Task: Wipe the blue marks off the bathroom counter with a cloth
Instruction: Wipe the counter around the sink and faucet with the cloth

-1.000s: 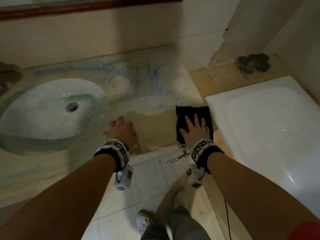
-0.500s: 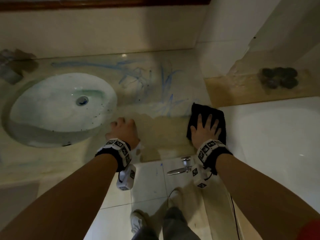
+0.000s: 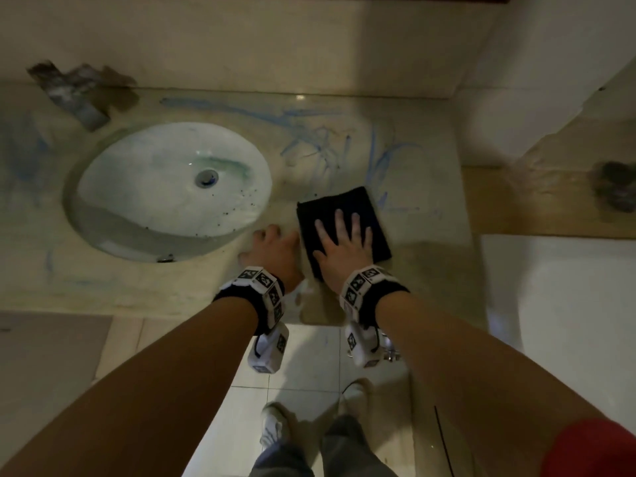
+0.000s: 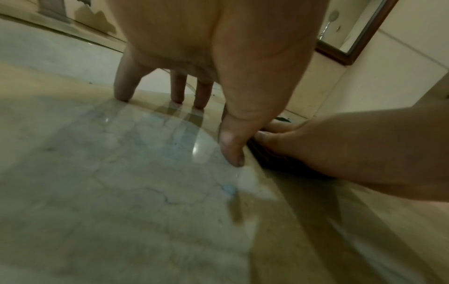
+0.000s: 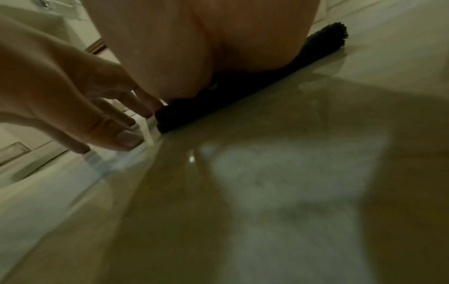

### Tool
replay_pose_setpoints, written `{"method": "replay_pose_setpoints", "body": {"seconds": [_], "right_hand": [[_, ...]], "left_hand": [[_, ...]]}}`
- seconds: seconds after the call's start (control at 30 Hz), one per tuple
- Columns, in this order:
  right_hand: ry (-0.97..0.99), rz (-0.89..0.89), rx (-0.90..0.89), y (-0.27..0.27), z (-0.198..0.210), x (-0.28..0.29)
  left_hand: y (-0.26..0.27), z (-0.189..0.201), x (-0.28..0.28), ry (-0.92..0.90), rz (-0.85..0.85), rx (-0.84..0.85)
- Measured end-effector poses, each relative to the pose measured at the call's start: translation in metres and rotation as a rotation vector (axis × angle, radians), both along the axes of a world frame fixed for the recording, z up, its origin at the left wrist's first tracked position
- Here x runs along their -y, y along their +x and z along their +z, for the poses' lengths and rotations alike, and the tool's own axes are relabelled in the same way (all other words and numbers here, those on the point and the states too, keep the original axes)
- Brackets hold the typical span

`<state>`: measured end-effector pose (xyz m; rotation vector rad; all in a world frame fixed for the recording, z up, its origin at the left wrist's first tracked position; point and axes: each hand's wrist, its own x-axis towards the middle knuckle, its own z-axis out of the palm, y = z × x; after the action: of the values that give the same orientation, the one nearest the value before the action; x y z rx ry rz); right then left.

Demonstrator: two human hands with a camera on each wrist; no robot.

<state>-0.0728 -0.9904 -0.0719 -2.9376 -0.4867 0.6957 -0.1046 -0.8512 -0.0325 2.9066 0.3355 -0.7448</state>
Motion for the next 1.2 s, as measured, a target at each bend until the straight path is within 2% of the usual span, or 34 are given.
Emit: {"method": "replay_pose_setpoints", "body": {"seconds": [0.27,0.6,0.73,0.9,1.07,1.2], "right_hand": [[0.058,0.036,-0.052,0.008,0.003,0.027],[-0.022,-0.267,-0.057,-0.004,0.010,0.124],[-0.017,-0.224,-0.041,-0.002,0.021,0.133],[-0.062,-0.175,0.090,0.015,0.034,0.137],[0.098,-0.194,-0.044,0.028,0.031,0.131],[0.107,-0.147,-0.066,0.030,0.030,0.113]], "left_hand": [[0.000,-0.001,0.003,0.019,0.030,0.002],[-0.001,0.009,0.010,-0.006,0.043,-0.015],[-0.003,0.008,0.009,0.002,0.042,-0.010],[-0.004,0.008,0.006,0.009,0.031,-0.013],[-0.006,0.007,-0.006,-0.017,-0.001,0.027],[-0.009,0.008,-0.024,-0.018,0.108,0.073]]}}
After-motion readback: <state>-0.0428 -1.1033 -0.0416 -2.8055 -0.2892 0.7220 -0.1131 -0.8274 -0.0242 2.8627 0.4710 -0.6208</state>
